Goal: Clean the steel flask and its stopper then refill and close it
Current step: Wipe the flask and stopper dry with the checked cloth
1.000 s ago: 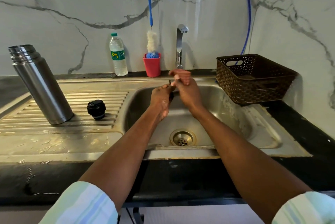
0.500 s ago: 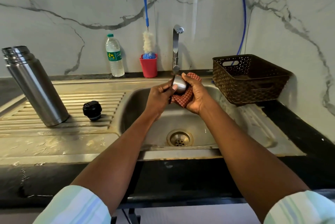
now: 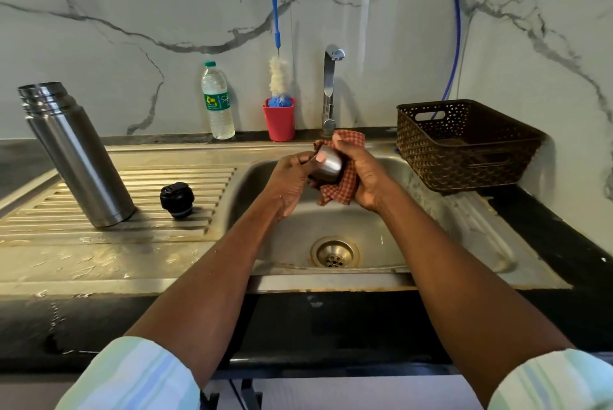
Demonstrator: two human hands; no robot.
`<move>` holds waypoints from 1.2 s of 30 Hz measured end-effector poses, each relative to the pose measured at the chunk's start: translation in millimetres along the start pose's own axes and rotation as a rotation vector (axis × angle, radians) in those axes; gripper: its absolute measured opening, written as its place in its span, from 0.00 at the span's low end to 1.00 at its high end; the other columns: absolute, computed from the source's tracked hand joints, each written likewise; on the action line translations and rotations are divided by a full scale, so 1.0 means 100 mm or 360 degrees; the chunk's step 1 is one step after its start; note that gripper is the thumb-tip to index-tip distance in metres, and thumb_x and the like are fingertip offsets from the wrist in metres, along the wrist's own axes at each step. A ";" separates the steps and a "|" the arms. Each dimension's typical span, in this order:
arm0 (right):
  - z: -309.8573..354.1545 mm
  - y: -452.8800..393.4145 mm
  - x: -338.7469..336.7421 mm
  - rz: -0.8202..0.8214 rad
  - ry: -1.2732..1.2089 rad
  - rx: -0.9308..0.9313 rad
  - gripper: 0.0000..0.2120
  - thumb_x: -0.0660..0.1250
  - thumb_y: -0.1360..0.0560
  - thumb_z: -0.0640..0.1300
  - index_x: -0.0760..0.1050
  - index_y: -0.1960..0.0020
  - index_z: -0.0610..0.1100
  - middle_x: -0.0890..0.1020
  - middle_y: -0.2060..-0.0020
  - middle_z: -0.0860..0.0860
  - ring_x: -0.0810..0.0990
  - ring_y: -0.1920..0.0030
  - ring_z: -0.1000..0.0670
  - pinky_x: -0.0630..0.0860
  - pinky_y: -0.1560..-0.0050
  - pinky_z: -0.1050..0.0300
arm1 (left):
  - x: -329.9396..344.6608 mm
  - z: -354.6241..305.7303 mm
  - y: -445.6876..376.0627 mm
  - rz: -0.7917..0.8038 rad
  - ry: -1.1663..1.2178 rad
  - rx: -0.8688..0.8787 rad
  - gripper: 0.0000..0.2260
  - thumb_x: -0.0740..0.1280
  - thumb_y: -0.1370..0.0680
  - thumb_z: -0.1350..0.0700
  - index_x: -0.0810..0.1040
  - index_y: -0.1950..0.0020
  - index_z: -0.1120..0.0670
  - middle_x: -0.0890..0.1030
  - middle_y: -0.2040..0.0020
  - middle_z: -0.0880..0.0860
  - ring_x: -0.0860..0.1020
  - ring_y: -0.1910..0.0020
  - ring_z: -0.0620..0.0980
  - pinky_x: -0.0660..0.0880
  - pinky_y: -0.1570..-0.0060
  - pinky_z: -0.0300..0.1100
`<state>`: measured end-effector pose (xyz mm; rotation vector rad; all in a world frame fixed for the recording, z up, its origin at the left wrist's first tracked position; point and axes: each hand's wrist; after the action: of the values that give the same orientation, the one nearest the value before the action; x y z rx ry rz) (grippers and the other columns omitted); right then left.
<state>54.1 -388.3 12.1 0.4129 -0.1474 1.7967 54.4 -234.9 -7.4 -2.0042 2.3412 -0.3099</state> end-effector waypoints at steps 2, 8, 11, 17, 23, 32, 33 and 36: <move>0.00 0.02 -0.08 0.0180 -0.0325 0.0122 0.25 0.69 0.24 0.54 0.74 0.34 0.40 0.80 0.42 0.37 0.79 0.43 0.33 0.81 0.55 0.38 | 0.04 -0.03 0.02 0.0057 0.0008 0.0099 0.06 0.67 0.20 0.57 0.83 0.47 0.55 0.86 0.49 0.54 0.82 0.44 0.54 0.76 0.38 0.49; 0.09 0.07 0.00 -0.0159 0.0199 -0.0146 0.12 0.74 0.28 0.45 0.80 0.48 0.41 0.84 0.55 0.41 0.84 0.60 0.42 0.82 0.60 0.45 | 0.05 -0.08 -0.01 -0.0043 0.0181 -0.0038 0.05 0.68 0.21 0.59 0.82 0.47 0.57 0.86 0.52 0.55 0.84 0.50 0.51 0.79 0.47 0.43; 0.05 0.08 0.06 -0.0353 0.0896 -0.0512 0.07 0.76 0.31 0.46 0.82 0.54 0.50 0.85 0.59 0.50 0.84 0.59 0.50 0.82 0.60 0.53 | 0.00 -0.07 -0.04 -0.0044 0.0344 -0.0346 0.09 0.68 0.21 0.56 0.80 0.44 0.60 0.86 0.53 0.57 0.84 0.52 0.53 0.81 0.53 0.44; -0.01 0.02 0.05 0.0044 0.0254 -0.0140 0.16 0.72 0.28 0.44 0.78 0.41 0.42 0.83 0.47 0.39 0.84 0.50 0.38 0.80 0.50 0.37 | 0.01 -0.13 0.00 -0.0145 0.0478 -0.0097 0.04 0.66 0.20 0.62 0.80 0.52 0.59 0.85 0.56 0.54 0.83 0.53 0.50 0.79 0.52 0.41; 0.00 0.00 -0.01 0.0098 -0.0470 0.0017 0.13 0.71 0.25 0.45 0.78 0.45 0.39 0.83 0.52 0.40 0.82 0.49 0.39 0.79 0.46 0.37 | 0.05 -0.02 0.04 -0.0023 -0.0476 0.0442 0.06 0.68 0.20 0.58 0.83 0.49 0.49 0.86 0.56 0.51 0.85 0.54 0.51 0.80 0.50 0.43; -0.01 -0.04 0.03 -0.0174 0.0477 -0.0400 0.18 0.78 0.35 0.40 0.80 0.46 0.46 0.85 0.51 0.47 0.82 0.47 0.44 0.81 0.47 0.45 | 0.01 -0.07 -0.04 -0.0140 0.0288 -0.0161 0.07 0.69 0.21 0.58 0.82 0.47 0.59 0.85 0.48 0.58 0.81 0.44 0.55 0.77 0.43 0.44; -0.02 -0.04 0.03 -0.0107 0.0249 -0.0338 0.20 0.76 0.34 0.40 0.80 0.42 0.42 0.85 0.50 0.45 0.81 0.46 0.42 0.80 0.46 0.44 | -0.01 -0.07 -0.02 -0.0148 0.0207 -0.0063 0.07 0.68 0.21 0.58 0.82 0.47 0.60 0.85 0.49 0.57 0.81 0.44 0.55 0.77 0.42 0.45; 0.00 -0.05 0.01 0.0071 -0.0452 -0.0079 0.22 0.69 0.26 0.45 0.75 0.34 0.38 0.82 0.47 0.41 0.81 0.46 0.40 0.78 0.44 0.41 | 0.03 -0.07 0.05 -0.0108 -0.0195 0.0249 0.06 0.68 0.20 0.56 0.84 0.47 0.53 0.86 0.51 0.52 0.84 0.48 0.51 0.79 0.44 0.45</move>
<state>58.6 -386.2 11.9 0.6322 -0.4011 1.7674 47.9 -235.9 -1.3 -1.9729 2.1107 -0.3510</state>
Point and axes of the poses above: each hand's wrist, its own y-axis away from the middle knuckle, its own x-axis out of the palm, z = x × y
